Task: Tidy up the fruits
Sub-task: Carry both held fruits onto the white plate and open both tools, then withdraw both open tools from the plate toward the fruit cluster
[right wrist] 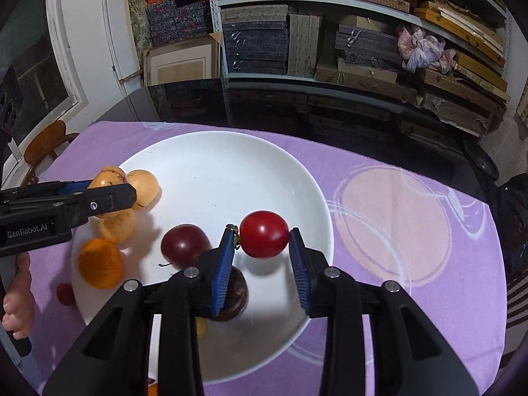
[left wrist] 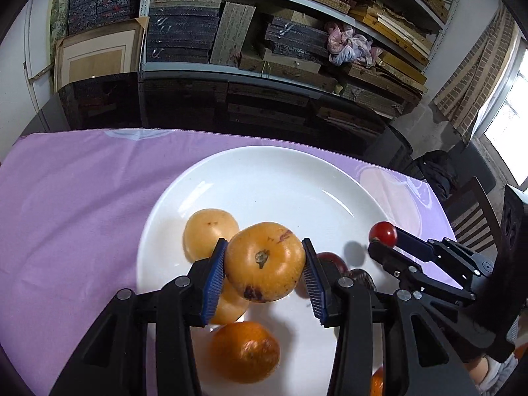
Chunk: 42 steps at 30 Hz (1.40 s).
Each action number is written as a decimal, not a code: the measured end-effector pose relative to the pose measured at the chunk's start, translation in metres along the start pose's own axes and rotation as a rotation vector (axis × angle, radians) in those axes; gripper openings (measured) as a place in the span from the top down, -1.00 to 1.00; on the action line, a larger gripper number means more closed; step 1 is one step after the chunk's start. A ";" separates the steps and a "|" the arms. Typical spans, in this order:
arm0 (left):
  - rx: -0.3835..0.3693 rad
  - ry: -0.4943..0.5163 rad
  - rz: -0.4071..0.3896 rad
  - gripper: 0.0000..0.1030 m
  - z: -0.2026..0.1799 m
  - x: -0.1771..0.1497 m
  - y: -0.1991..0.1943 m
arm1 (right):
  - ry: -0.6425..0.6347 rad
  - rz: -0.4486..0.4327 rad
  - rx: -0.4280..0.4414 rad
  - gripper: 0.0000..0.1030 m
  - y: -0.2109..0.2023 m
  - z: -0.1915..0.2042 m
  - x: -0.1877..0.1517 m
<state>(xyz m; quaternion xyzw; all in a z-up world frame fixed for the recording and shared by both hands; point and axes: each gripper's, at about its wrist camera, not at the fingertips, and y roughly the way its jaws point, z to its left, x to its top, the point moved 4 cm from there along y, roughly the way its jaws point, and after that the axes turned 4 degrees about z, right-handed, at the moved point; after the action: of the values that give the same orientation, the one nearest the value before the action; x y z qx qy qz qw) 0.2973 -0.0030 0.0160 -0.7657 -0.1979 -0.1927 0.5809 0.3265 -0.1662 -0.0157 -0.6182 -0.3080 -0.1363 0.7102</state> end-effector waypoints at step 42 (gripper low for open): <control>0.237 0.033 -0.098 -0.43 0.062 -0.149 -0.059 | 0.166 -0.173 0.098 -0.69 -0.112 -0.029 -0.165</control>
<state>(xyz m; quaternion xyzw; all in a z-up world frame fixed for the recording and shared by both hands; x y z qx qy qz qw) 0.1439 0.0600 -0.0297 -0.6778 -0.2469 -0.2086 0.6604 0.1428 -0.2467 -0.0279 -0.5406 -0.3064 -0.2325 0.7482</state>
